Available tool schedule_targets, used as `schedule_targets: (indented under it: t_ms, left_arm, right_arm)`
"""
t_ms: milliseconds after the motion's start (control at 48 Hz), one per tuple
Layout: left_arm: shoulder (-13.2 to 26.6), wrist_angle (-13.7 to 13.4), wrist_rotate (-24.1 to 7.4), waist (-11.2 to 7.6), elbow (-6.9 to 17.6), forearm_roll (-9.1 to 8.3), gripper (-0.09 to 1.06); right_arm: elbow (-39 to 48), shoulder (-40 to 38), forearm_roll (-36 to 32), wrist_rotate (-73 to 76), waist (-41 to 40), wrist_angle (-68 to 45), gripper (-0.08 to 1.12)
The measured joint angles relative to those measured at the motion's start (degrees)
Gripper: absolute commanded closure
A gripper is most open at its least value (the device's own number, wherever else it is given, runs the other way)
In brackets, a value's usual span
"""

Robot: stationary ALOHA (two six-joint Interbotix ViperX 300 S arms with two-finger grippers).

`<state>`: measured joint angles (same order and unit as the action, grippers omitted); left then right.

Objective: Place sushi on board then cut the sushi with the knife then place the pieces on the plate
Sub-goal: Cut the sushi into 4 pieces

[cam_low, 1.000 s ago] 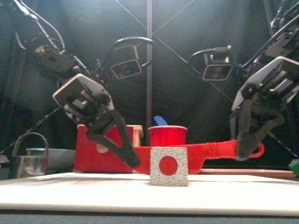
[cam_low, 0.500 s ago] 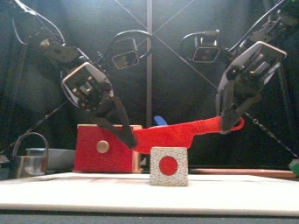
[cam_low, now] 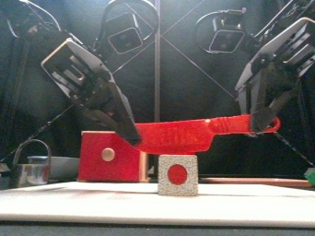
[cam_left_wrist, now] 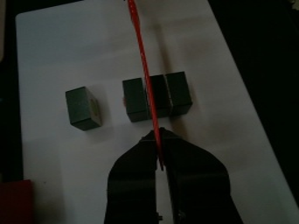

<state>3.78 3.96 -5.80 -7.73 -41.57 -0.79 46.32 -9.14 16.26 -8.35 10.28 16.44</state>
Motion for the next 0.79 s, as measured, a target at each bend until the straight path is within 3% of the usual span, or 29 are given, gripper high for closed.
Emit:
schedule_targets:
  t_ms: [500,688,792]
  left_arm:
    - [-0.09,0.0,0.18,-0.62,0.09,1.05,0.6]
    - [0.79,0.0,0.09,-1.14,0.09,2.99,0.6]
    - [2.64,0.0,0.09,-1.14,0.44,3.08,0.6]
  right_arm:
    - [-0.26,1.76,2.29,-0.09,0.35,-0.09,0.64]
    - [-0.44,2.99,2.29,-0.09,0.44,-0.26,0.64]
    - [-0.44,4.04,2.2,-0.09,0.44,-0.44,0.64]
